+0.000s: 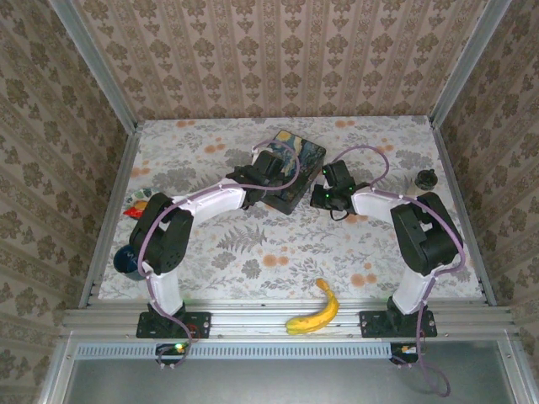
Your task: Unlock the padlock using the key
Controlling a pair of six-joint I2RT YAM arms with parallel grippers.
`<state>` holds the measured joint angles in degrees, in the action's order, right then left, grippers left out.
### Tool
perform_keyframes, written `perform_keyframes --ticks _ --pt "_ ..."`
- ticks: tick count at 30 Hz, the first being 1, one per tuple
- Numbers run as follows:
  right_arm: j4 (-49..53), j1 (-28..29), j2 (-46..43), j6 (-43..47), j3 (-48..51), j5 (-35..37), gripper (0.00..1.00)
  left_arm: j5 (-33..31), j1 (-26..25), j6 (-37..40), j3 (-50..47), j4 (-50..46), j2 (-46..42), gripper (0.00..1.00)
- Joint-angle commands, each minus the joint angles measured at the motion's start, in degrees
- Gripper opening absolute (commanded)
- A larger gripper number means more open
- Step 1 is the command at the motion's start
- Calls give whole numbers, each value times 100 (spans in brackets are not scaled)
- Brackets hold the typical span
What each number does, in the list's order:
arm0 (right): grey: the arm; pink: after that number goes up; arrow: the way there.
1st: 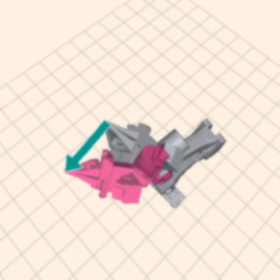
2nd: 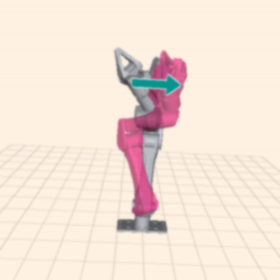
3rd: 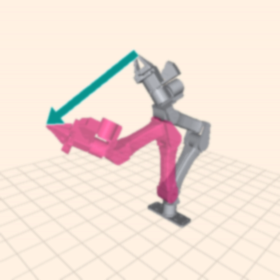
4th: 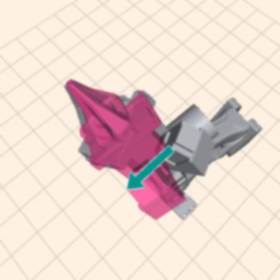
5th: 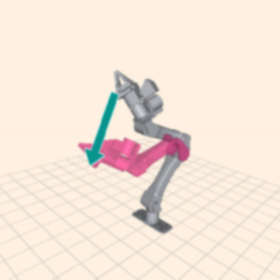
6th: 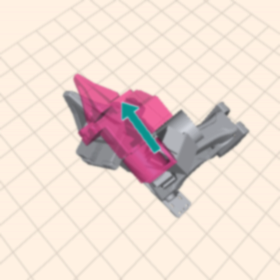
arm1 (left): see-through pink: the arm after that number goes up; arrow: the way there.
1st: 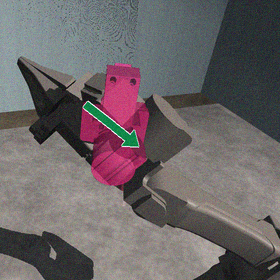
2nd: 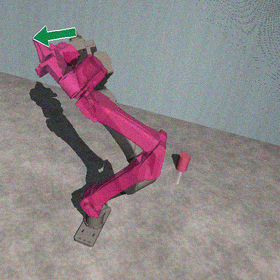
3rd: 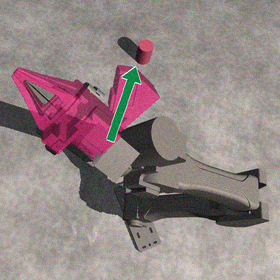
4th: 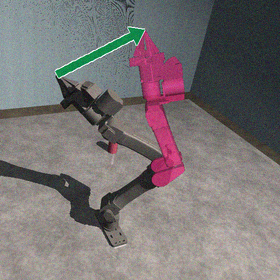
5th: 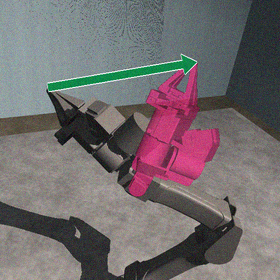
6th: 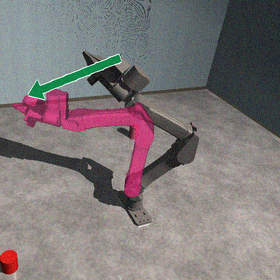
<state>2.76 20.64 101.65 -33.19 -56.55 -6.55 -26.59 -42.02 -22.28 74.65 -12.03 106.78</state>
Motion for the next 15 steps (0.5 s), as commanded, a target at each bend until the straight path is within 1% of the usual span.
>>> perform_keyframes --ticks 1,8,15 --pt "-458 -188 57 -632 -190 -314 0 3 -11 46 -161 -589 172 100" --pt "-865 -479 13 -1104 -45 -542 0 5 -11 13 -218 -563 132 100" --pt "-1162 -633 270 -1387 -174 -679 0 57 -16 22 -216 -540 166 100"
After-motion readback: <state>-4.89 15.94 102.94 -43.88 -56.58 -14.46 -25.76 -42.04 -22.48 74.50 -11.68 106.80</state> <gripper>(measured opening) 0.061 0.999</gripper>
